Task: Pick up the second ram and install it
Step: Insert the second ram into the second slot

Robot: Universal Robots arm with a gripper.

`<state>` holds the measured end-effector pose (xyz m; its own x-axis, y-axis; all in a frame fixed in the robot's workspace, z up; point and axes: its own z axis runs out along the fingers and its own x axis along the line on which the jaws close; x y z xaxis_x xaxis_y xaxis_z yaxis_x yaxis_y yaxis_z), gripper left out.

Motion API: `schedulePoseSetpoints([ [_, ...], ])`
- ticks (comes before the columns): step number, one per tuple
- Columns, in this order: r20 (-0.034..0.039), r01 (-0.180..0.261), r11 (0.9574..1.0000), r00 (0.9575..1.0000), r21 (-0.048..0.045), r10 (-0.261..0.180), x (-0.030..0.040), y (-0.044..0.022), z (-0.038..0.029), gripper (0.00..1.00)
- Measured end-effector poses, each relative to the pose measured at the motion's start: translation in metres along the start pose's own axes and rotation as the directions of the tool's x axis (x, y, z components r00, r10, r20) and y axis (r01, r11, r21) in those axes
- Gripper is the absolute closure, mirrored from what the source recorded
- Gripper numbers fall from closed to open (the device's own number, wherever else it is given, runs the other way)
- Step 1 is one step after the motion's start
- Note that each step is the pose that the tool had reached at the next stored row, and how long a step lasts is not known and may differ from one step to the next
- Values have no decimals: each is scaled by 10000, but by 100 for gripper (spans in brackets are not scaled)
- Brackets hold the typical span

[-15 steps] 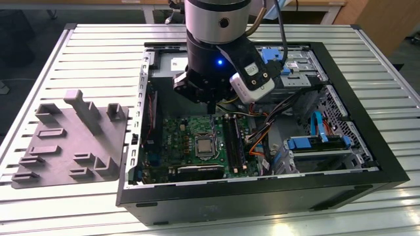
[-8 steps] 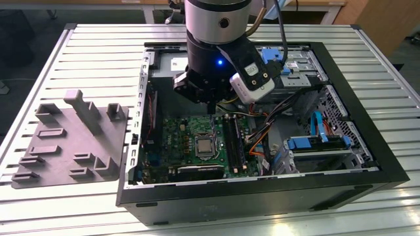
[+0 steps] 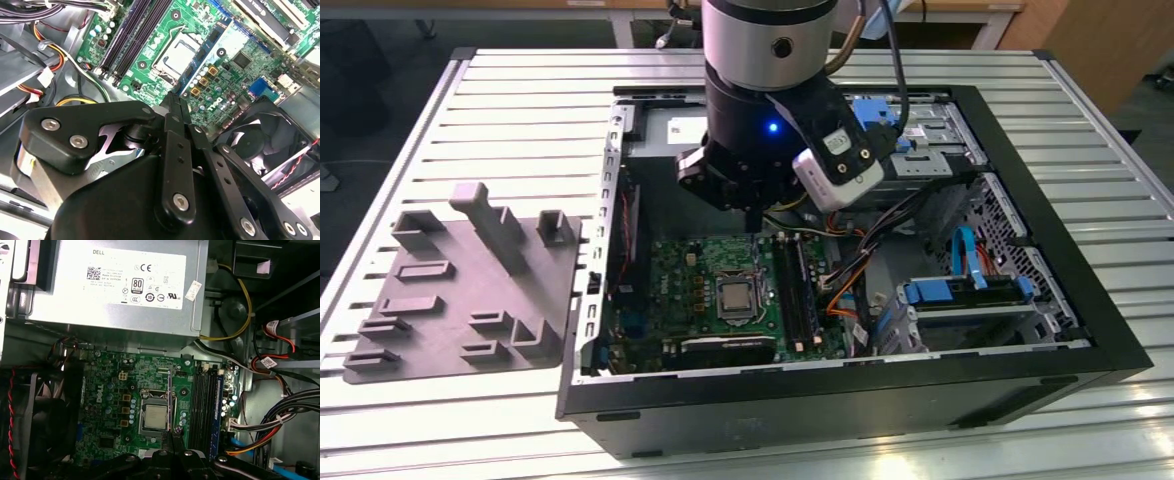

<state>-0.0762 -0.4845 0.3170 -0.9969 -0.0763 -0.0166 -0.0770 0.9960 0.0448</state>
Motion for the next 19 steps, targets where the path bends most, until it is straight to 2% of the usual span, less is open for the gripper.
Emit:
schedulePoseSetpoints([
  [19, 0, 0, 10000, 10000, 0, 0, -63, -6, 15, 89],
])
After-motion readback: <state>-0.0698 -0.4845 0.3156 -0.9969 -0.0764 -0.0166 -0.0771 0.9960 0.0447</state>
